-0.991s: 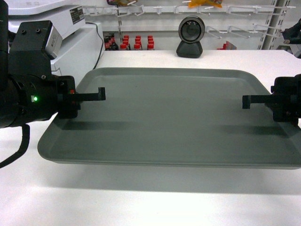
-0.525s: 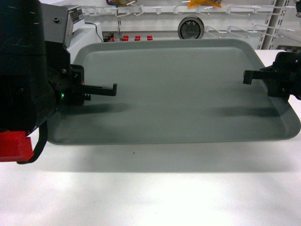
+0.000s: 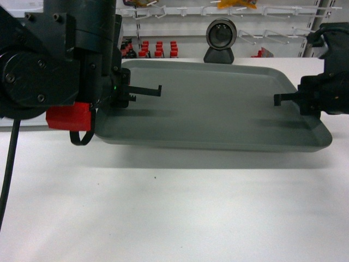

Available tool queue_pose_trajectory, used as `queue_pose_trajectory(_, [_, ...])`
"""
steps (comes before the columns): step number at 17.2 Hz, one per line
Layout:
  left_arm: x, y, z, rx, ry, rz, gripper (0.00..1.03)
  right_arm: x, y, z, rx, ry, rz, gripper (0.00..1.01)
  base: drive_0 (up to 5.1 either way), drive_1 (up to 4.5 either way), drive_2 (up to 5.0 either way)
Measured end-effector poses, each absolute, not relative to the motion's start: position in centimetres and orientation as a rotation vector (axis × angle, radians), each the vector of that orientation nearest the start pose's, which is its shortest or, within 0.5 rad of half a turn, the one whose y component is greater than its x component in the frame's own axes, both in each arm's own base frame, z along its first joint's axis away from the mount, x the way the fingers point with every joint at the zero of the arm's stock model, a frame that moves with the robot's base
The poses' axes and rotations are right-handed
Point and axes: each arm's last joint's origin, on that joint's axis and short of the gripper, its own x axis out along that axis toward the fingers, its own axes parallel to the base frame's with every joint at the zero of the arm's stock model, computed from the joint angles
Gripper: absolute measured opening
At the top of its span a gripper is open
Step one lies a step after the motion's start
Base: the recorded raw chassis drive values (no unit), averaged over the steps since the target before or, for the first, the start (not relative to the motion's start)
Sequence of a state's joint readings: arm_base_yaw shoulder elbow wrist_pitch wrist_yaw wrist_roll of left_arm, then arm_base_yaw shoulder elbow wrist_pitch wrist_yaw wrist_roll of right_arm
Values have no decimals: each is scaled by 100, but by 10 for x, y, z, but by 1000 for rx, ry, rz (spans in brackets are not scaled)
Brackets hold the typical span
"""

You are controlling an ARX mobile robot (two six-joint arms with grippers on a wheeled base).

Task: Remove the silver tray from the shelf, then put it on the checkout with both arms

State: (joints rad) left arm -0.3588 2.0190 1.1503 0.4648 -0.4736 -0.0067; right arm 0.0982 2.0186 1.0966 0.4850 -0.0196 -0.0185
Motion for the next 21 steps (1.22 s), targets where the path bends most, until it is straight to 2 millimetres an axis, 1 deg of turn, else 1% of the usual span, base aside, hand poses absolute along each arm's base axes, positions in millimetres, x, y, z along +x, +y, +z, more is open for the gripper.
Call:
queue_pose_trajectory(2, [411,-140,153,146,406,117,4,428,43,138,-64,462,118,3,0,0,0])
queue_pose_trajectory(5, [418,-143,137,146,477,123,4,441,43,133,-111,484,108,3,0,0,0])
queue_pose_trajectory(9, [422,-145,125,139,505,117,4,443,43,125,-151,512,98,3,0,0,0])
queue_pose_trajectory(11, [424,-146,122,139,509,111,4,443,42,120,-157,527,94,3,0,0,0])
queue_pose_trajectory(12, [425,-146,121,148,506,113,11,443,42,119,-158,530,92,3,0,0,0])
queue_pose_trajectory(14, [426,-146,119,189,498,115,29,443,45,119,-161,529,96,3,0,0,0])
queue_pose_trajectory(15, [426,-147,120,199,491,110,40,443,45,119,-161,529,96,3,0,0,0])
queue_pose_trajectory(16, [427,-148,121,199,484,108,49,443,45,119,-183,528,93,14,0,0,0])
queue_pose_trajectory(21, [428,-152,127,178,429,91,94,444,45,121,-195,512,86,59,0,0,0])
